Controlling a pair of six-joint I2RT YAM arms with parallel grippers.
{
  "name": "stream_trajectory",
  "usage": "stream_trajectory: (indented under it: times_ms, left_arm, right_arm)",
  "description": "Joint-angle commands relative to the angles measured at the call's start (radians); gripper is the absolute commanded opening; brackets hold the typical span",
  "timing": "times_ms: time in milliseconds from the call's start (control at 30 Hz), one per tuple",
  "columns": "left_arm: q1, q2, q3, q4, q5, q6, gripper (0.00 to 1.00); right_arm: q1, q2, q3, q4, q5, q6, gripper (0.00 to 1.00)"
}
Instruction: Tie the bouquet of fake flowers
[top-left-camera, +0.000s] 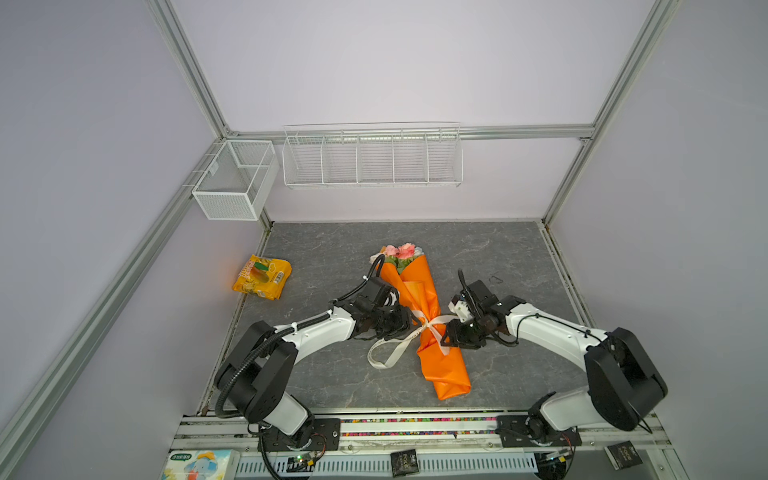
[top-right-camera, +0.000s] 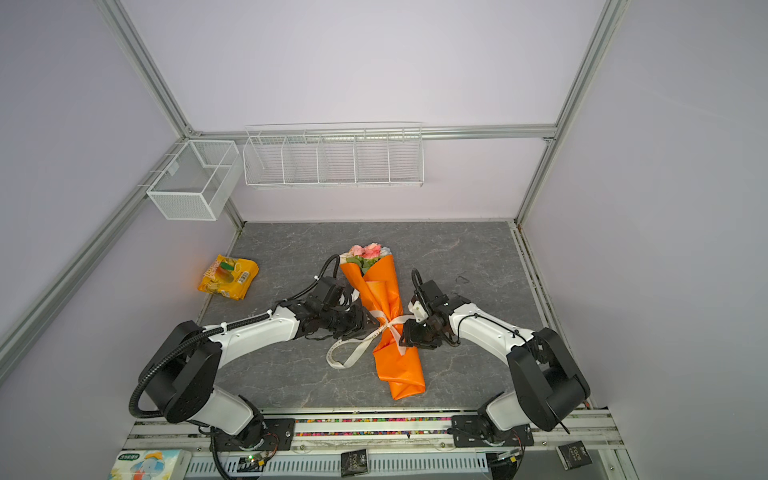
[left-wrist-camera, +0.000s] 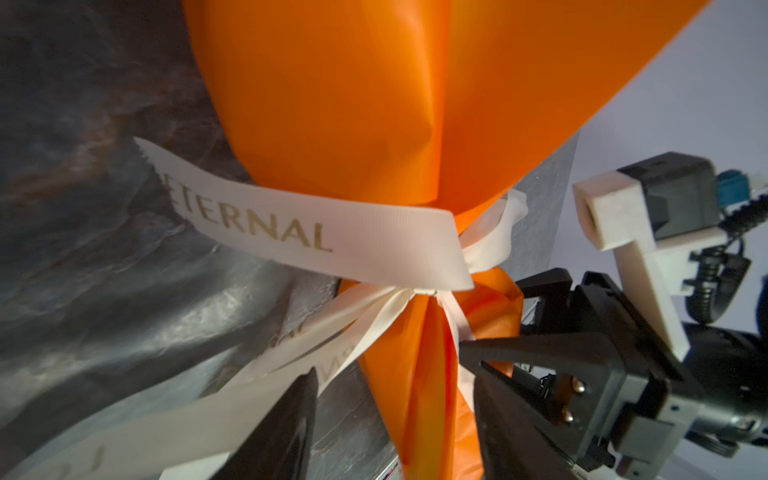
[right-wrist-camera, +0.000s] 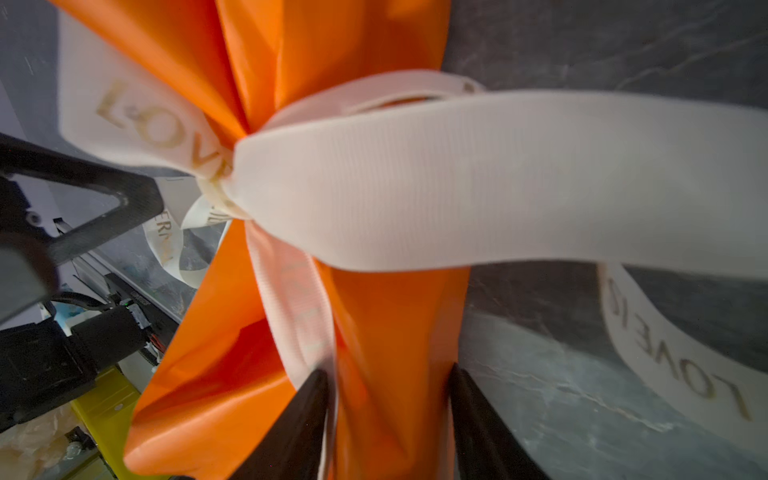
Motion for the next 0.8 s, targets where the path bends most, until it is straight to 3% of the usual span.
stream_trajectory:
  times_ms: [0, 267, 467, 633, 767]
  left_arm:
    - [-0.002, 0.079, 0.032, 0.086, 0.009, -0.050, 0.59]
    - [0.014, 0.210, 0.132, 0.068, -0.065, -0.015, 0.59]
    - [0.083, 0.267, 0.169, 0.128, -0.035, -0.010, 0.53]
    - [0.129, 0.228, 0.182, 0.072, -0.050, 0.035, 0.52]
    - [0.129, 0.188, 0.169, 0.041, -0.041, 0.058, 0.55]
  right_arm:
    - [0.021, -0.009, -0.070, 0.197, -0.018, 0.197, 0.48]
    - [0.070, 0.055, -0.156, 0.500, 0.028, 0.433, 0.45]
    - [0.077, 0.148, -0.144, 0.609, 0.074, 0.492, 0.43]
    - [0.056, 0.177, -0.041, 0.452, 0.166, 0.356, 0.43]
    - [0.025, 0.233, 0.079, 0.271, 0.153, 0.184, 0.41]
